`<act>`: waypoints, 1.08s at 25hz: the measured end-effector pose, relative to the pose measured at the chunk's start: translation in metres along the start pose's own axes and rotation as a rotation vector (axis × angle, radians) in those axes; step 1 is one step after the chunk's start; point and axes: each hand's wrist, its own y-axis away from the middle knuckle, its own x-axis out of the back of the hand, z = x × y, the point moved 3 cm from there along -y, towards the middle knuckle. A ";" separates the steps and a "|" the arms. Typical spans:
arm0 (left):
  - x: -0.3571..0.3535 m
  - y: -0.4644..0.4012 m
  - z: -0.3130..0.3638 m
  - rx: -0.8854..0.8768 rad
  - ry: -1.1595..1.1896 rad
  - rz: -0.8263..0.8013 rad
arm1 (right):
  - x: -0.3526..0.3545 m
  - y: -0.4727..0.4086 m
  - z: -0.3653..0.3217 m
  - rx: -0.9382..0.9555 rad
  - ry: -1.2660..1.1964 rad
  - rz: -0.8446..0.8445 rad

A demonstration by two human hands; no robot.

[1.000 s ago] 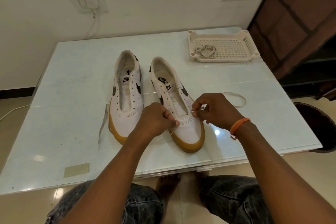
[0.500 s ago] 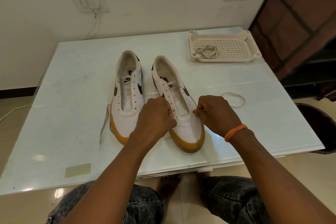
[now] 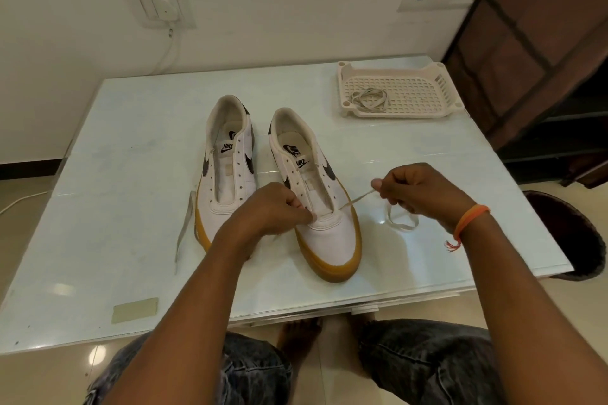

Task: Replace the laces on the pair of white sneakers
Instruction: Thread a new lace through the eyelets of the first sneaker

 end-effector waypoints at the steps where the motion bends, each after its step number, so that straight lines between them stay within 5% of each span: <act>1: 0.003 0.001 0.004 -0.022 0.017 0.079 | 0.008 0.004 -0.004 0.005 -0.067 0.038; 4: -0.001 0.017 0.038 -0.302 0.062 0.326 | 0.012 0.018 -0.017 0.060 -0.193 0.052; 8: -0.041 0.038 0.082 -0.556 0.230 0.075 | 0.006 0.037 -0.041 0.195 -0.367 -0.035; 11: -0.046 0.042 0.088 -0.615 0.299 0.070 | 0.030 0.043 -0.032 0.221 -0.506 0.031; 18: -0.017 0.030 0.072 -0.483 0.421 0.118 | 0.066 0.017 0.040 0.071 0.273 0.365; 21: -0.012 0.034 0.067 -0.456 0.417 0.102 | 0.064 0.007 0.047 -0.024 0.114 0.507; 23: -0.005 0.040 0.053 -0.369 0.396 0.273 | 0.064 0.009 0.042 -0.055 0.006 0.677; 25: -0.002 0.053 0.031 -0.152 0.272 0.463 | 0.061 0.019 0.023 -0.058 -0.045 0.784; 27: -0.024 0.071 0.015 0.144 0.261 0.290 | 0.054 0.030 -0.001 -0.019 -0.141 0.793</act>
